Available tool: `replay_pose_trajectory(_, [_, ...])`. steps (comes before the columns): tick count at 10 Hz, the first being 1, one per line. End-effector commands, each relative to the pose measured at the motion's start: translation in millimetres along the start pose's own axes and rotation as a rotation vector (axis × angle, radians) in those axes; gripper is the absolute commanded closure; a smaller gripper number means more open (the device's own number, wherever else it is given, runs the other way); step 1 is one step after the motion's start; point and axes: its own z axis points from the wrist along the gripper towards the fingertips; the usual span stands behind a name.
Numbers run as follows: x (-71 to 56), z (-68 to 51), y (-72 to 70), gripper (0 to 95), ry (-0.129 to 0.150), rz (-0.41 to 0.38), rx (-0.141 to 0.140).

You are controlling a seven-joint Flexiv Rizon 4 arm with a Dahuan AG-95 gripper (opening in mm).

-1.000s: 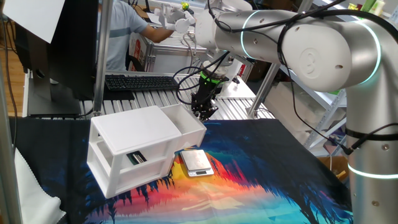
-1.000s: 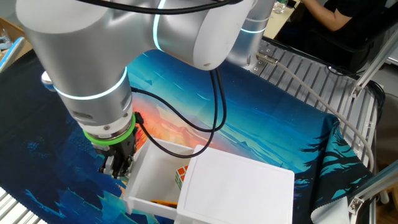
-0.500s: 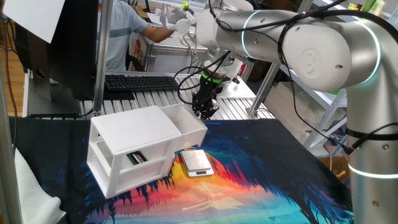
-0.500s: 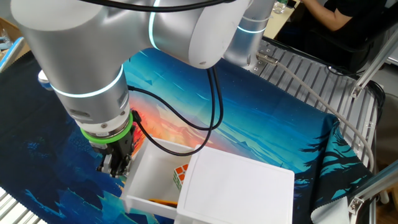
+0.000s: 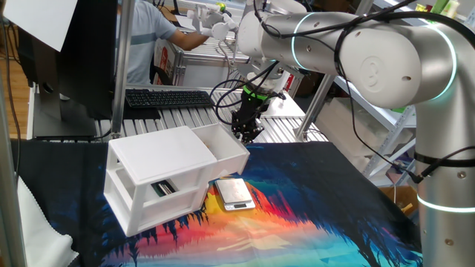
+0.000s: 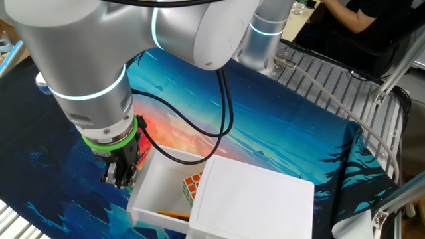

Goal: Grasp the handle and open the drawer

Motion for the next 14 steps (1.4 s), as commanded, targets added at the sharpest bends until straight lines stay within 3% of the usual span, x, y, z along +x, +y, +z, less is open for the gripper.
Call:
replay_pose_trajectory(1, [-0.7,0.1,-2.0,95.0,-0.003,-0.006,-0.002])
replay_pose_trajectory(4, [-4.2,1.0,-2.5,95.0,-0.002,-0.016,-0.006])
replay_pose_trajectory(9, [-3.4,0.8,-2.1,0.0,-0.004,0.014,-0.006])
replay_pose_trajectory(13, [-4.9,-0.9,-2.3,0.0,-0.019,-0.019,0.003])
replay_pose_trajectory(14, [-7.9,-3.6,-2.4,0.0,-0.012,-0.054,0.005])
